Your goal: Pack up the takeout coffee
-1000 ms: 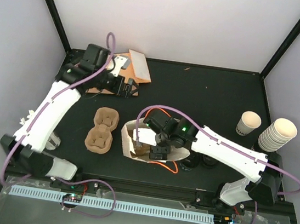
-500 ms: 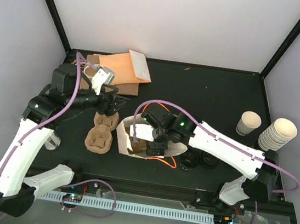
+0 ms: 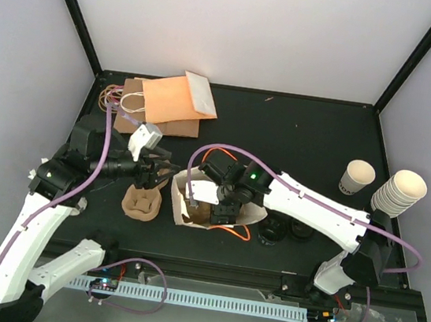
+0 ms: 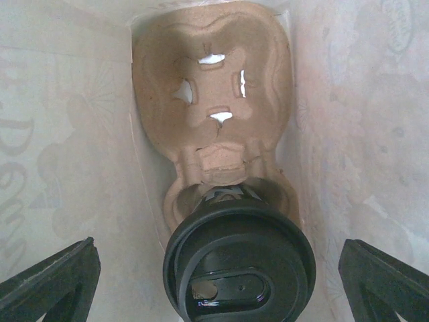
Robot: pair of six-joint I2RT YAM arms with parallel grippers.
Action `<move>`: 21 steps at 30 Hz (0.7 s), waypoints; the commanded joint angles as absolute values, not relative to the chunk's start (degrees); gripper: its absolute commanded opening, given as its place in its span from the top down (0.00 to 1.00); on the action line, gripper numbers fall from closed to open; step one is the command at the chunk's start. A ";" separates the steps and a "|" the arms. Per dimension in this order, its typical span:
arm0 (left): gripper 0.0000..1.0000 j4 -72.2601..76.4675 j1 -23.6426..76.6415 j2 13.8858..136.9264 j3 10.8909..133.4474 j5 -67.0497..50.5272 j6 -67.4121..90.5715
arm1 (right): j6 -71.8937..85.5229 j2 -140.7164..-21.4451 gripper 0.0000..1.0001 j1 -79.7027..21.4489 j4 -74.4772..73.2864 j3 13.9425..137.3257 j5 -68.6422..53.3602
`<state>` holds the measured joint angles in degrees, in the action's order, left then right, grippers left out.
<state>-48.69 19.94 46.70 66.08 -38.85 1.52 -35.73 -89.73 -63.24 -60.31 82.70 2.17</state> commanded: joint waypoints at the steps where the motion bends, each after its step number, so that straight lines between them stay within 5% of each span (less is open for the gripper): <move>1: 0.41 -48.99 20.55 45.71 65.95 -40.74 -1.53 | -35.95 -90.13 0.00 -62.98 -60.30 82.77 1.75; 13: 0.41 -54.40 30.88 49.02 69.49 -25.61 -4.24 | -35.73 -91.12 0.00 -62.98 -60.70 83.31 0.98; 21: 0.50 -57.04 32.83 54.30 72.98 -21.27 -6.77 | -35.62 -91.32 0.00 -62.98 -61.17 83.51 0.70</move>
<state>-54.78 32.38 52.69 70.30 -24.36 -4.38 -35.70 -91.15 -63.24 -60.75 82.70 1.28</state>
